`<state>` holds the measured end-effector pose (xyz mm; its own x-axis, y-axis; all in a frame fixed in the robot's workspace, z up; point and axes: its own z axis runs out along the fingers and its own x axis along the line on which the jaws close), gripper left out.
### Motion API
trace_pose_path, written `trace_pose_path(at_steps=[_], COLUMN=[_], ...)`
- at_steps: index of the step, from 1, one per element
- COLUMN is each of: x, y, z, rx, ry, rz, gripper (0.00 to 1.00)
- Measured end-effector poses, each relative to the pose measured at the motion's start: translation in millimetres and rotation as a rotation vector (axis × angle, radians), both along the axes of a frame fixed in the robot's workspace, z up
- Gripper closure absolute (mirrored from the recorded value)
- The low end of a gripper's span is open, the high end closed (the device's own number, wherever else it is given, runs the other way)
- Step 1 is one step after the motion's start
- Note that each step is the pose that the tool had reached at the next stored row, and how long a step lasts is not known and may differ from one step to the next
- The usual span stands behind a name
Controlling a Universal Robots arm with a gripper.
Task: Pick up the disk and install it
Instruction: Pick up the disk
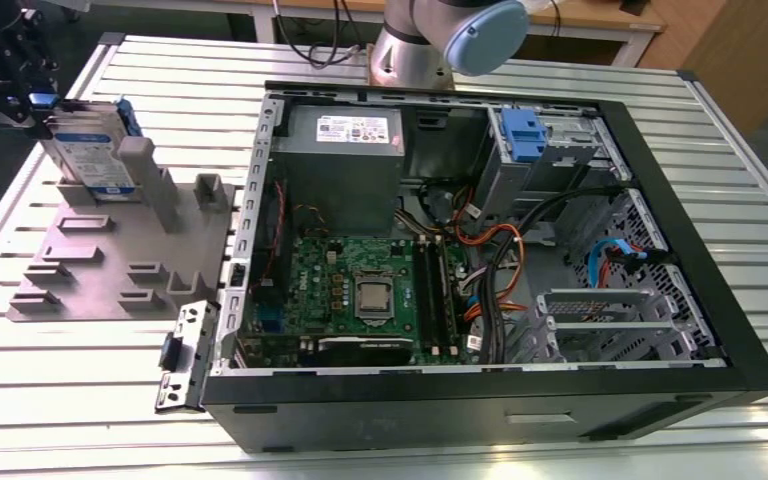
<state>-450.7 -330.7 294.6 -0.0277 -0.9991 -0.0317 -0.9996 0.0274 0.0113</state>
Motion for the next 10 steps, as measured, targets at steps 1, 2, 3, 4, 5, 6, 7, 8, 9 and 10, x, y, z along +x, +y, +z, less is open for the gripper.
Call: trace_pose_path(at_steps=[1,2,3,4,5,6,7,8,9,10], x=[0.0,0.0,0.0,0.0,0.0,0.0,0.0,0.0,0.0,0.0], y=[0.0,0.1,0.1,0.1,0.1,0.1,0.1,0.1,0.1,0.1], z=[0.0,-0.1,-0.2,-0.3,-0.4,-0.6,-1.0,-1.4,-1.9,-2.3], rx=[0.0007,0.0014,0.0015,0.0015,0.0015,0.0016,0.0017,0.0017,0.0017,0.0016], ry=[0.0003,0.0003,0.0002,0.0002,0.0001,0.0001,-0.0001,-0.0001,-0.0001,0.0001], rz=[0.001,0.001,0.001,0.001,0.001,0.001,0.001,0.001,0.001,0.001], gripper=[0.53,0.53,0.53,0.53,0.53,0.53,0.53,0.53,0.53,0.53])
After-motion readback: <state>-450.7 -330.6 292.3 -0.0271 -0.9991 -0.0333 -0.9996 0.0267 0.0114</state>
